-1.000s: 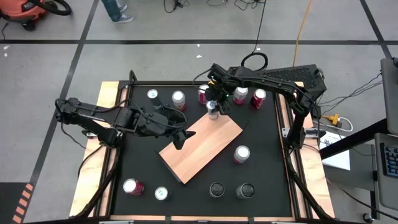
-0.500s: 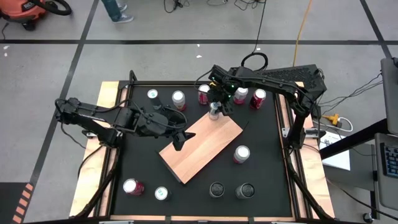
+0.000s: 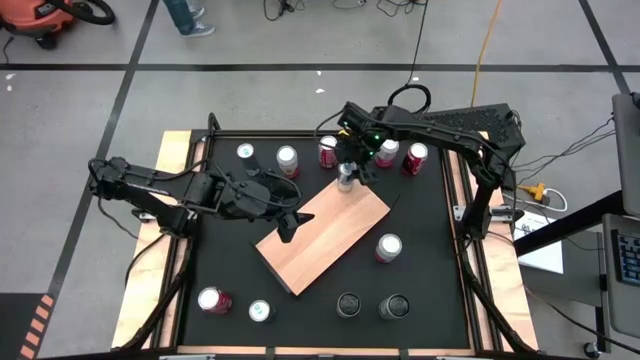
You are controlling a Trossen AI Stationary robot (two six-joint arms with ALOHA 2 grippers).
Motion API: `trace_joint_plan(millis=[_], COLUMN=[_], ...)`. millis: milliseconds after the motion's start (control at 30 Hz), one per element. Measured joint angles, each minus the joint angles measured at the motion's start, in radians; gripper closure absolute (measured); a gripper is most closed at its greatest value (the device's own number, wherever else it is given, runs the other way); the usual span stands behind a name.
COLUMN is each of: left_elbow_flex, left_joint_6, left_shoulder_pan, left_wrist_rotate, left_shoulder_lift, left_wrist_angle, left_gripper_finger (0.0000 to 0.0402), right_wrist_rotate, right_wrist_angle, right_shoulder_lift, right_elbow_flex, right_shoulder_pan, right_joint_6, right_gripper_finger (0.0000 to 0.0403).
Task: Place canned beverage on shelf
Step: Put the bottom right blue soda can on the shelf, then put the top left pink soda can on the shelf
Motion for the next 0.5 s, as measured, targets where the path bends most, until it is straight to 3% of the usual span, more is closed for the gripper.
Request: trace_joint_plan(millis=[200,500], left_elbow_flex=[0.000,0.000], left_joint_6=[0.000,0.000], left_shoulder_pan=[-0.001,-0.001], left_wrist_rotate=[0.000,0.011], left_shoulder_lift=[0.000,0.000], left_wrist_angle=[0.000,0.000], left_gripper_finger=[0.0036,0.0036], right_wrist_rotate=[0.003,0.003], right_wrist_angle=[-0.004,-0.003], right_shoulder_lift=[-0.001,-0.005], right_elbow_flex=[0.000,0.001], right_shoulder_pan=[0.000,0.000], right_joint_6=[-0.003,0.030], right_gripper_finger=[0.0108,0.0105])
